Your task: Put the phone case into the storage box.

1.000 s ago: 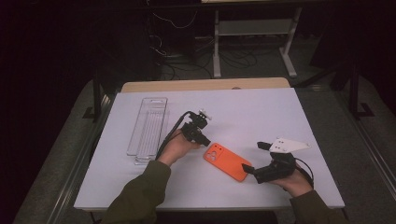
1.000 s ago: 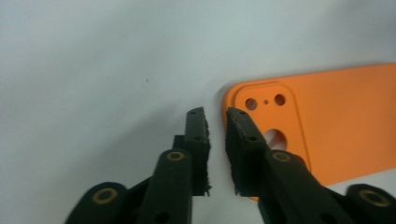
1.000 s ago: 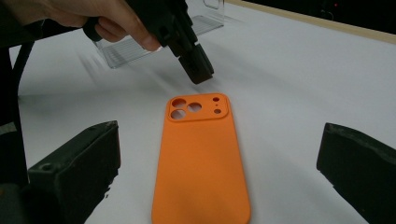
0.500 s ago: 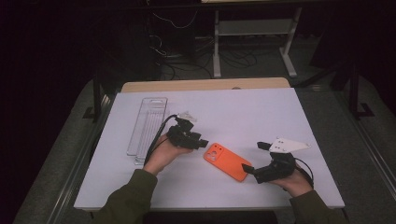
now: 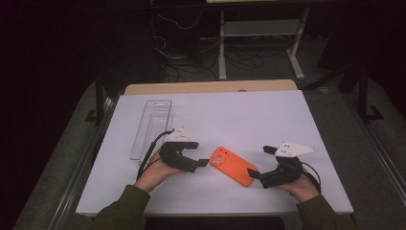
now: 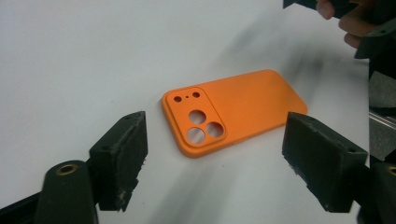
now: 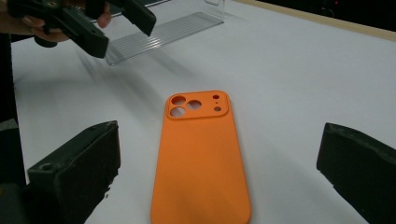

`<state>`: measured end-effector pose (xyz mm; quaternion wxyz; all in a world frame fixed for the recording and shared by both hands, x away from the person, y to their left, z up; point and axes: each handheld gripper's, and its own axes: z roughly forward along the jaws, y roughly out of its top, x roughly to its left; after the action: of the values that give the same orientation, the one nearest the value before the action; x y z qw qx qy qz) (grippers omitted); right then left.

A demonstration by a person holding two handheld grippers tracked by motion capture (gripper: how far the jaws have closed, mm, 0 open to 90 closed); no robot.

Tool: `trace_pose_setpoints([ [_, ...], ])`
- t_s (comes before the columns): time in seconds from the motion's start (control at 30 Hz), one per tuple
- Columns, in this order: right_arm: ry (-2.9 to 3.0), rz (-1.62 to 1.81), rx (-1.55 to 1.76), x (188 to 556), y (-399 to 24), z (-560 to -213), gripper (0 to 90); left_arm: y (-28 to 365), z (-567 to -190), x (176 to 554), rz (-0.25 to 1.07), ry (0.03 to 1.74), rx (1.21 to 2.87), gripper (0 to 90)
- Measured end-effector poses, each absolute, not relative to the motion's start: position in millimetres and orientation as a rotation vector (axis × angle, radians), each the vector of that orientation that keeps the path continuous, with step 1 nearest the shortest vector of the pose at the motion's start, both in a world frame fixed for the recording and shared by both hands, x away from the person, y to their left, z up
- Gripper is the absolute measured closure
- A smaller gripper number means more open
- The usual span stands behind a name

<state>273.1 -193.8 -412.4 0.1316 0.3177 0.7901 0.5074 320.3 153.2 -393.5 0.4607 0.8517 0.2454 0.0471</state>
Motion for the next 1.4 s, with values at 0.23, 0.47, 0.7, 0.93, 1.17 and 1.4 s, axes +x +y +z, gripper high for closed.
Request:
trace_pose_setpoints([
  [0.23, 2.297, 1.468, 0.922, 273.1, -193.1, -412.8, 0.0, 155.3, -403.2, 307.4, 0.12, 0.586, 2.096, 7.5],
  [0.47, 2.288, 1.467, 0.917, 273.6, -193.8, -412.8, 0.0, 157.4, -412.0, 303.6, 0.13, 0.581, 2.114, 0.0],
  [0.7, 2.293, 1.463, 0.922, 273.7, -193.4, -413.0, 0.0, 157.6, -411.8, 298.5, 0.158, 0.57, 2.094, 0.0],
  [0.93, 2.292, 1.46, 0.921, 274.9, -193.5, -411.9, 0.0, 160.9, -411.5, 300.4, 0.191, 0.579, 2.088, 0.0],
  [1.17, 2.293, 1.454, 0.918, 276.9, -193.9, -409.5, 0.0, 163.9, -409.0, 300.2, 0.182, 0.602, 2.05, 0.0],
  [1.4, 2.303, 1.441, 0.917, 280.3, -192.5, -405.2, 0.0, 164.9, -407.8, 299.5, 0.197, 0.59, 2.046, 0.0],
])
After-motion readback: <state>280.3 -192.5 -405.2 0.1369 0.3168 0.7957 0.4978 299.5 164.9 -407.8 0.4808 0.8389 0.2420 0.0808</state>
